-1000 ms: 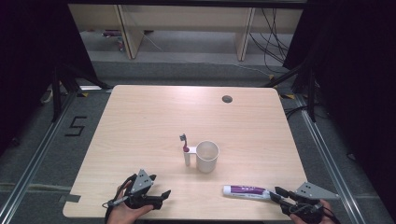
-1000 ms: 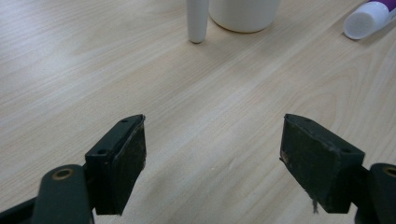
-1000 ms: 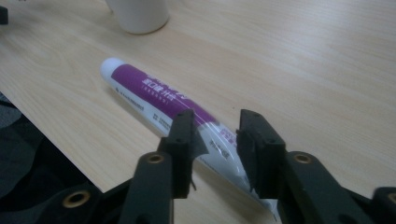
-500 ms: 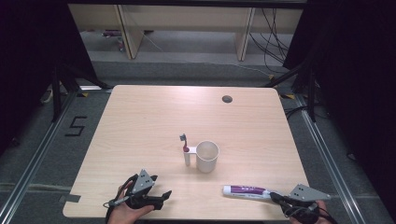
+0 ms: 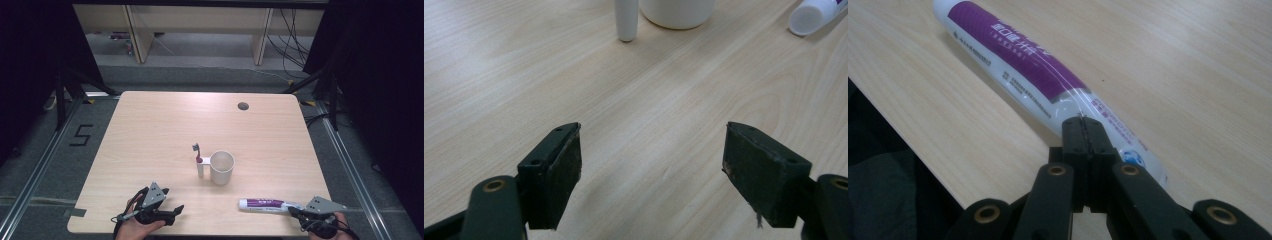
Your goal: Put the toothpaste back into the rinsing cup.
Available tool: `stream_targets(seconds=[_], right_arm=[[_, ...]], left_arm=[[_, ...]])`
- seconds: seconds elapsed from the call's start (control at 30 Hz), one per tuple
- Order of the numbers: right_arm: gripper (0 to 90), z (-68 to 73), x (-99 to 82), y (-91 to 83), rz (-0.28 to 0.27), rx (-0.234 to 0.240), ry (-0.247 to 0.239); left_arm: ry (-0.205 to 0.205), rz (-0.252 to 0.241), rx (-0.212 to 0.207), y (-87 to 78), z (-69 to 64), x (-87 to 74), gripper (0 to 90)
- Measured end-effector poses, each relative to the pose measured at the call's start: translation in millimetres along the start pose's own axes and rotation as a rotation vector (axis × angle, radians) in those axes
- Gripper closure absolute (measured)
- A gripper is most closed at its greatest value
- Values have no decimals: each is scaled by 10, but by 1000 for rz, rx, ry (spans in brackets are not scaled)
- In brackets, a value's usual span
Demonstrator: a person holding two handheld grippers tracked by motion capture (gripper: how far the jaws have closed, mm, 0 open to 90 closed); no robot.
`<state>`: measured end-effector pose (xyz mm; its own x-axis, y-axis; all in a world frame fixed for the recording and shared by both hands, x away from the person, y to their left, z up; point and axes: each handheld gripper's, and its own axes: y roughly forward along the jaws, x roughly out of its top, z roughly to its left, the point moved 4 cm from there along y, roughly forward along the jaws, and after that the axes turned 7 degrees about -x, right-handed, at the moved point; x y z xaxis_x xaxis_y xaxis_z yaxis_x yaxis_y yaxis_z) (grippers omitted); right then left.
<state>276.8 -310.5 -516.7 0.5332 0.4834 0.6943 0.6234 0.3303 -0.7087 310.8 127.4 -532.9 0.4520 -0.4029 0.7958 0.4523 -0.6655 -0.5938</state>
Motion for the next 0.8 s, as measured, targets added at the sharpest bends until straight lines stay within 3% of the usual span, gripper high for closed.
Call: stream_targets(seconds=[0.07,0.1,0.13,0.17,0.23,0.4,0.43,0.53,0.57,0.63,0.8], right_arm=[[899,-22,0,5,9,-15,20],[899,-66,12,16,1,-21,-9],[899,-63,16,17,11,-24,19],[899,-109,34,36,-2,-31,-8],[899,-159,47,59,10,-49,-5],[898,-242,149,183,22,-55,38],[898,-280,174,210,16,-59,8],[898,-305,263,314,38,-57,27],[898,-335,306,371,27,-59,-1],[898,-329,371,427,46,-46,25],[896,-370,532,568,52,-48,13]], left_arm=[[1,3,3,1,0,-3,231],[-9,-7,-2,9,-13,-3,231],[-2,3,-2,3,-6,-4,232],[-2,-1,2,9,0,-2,232],[-2,3,3,7,-2,-1,232],[1,3,6,4,1,1,233],[2,6,-1,0,-5,-1,233],[0,-6,0,4,-2,4,233],[0,-1,3,-1,-1,4,234],[0,-5,-1,2,-3,0,234],[0,-3,-2,3,-6,-2,234]])
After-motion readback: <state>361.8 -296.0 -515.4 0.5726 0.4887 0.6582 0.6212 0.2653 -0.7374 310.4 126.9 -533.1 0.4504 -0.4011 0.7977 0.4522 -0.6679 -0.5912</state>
